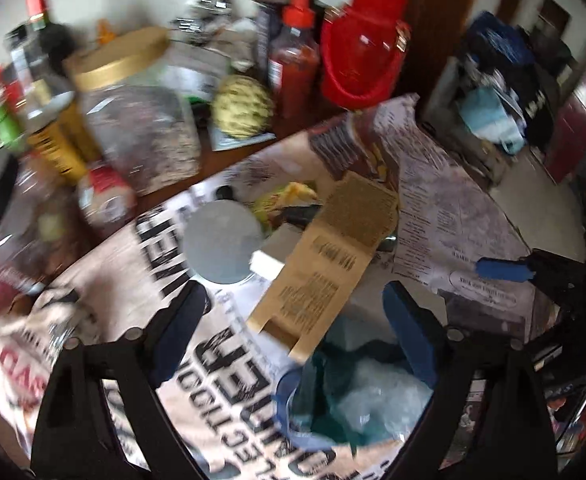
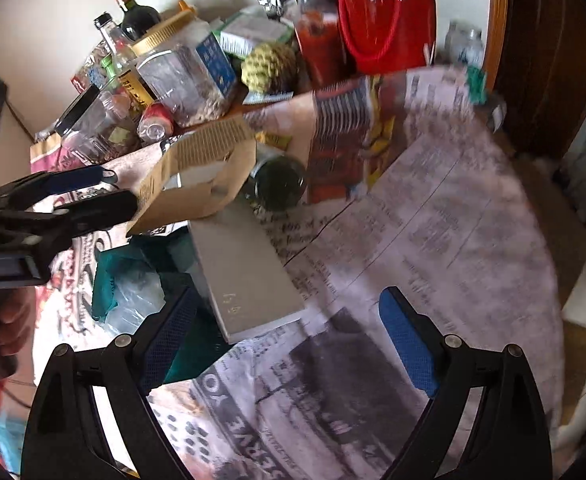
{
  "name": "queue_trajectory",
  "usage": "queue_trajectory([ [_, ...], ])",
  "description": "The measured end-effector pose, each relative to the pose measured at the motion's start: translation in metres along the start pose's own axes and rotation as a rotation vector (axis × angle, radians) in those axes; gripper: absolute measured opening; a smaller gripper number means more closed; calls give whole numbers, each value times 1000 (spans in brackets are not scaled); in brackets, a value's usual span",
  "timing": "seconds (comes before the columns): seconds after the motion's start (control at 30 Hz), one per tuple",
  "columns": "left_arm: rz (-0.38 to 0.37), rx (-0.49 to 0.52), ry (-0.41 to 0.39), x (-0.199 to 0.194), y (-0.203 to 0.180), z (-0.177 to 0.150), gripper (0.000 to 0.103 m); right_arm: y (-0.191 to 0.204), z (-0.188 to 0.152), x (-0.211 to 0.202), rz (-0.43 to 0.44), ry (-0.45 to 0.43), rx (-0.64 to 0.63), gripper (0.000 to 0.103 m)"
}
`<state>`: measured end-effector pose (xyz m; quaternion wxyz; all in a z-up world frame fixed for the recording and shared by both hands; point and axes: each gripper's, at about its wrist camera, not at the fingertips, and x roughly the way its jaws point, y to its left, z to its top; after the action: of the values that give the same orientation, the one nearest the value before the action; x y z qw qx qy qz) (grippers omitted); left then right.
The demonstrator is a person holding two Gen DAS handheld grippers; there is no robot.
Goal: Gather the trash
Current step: 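Grasp the brown paper box with left tool while right tool grasps the grey box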
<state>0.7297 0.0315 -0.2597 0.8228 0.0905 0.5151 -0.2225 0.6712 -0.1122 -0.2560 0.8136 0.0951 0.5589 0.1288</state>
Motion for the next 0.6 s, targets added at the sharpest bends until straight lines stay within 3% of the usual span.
queue_trajectory([
  [0.23,-66,73,20,26,-2,15,74,-11,4,22,88,43,59,83],
  [0.37,-111,60,29,32,0,18,50,-10,9,30,145,49,66,83],
  [0.6,-67,5,-17,9,8,10,46,4,21,48,180,81,13,76],
])
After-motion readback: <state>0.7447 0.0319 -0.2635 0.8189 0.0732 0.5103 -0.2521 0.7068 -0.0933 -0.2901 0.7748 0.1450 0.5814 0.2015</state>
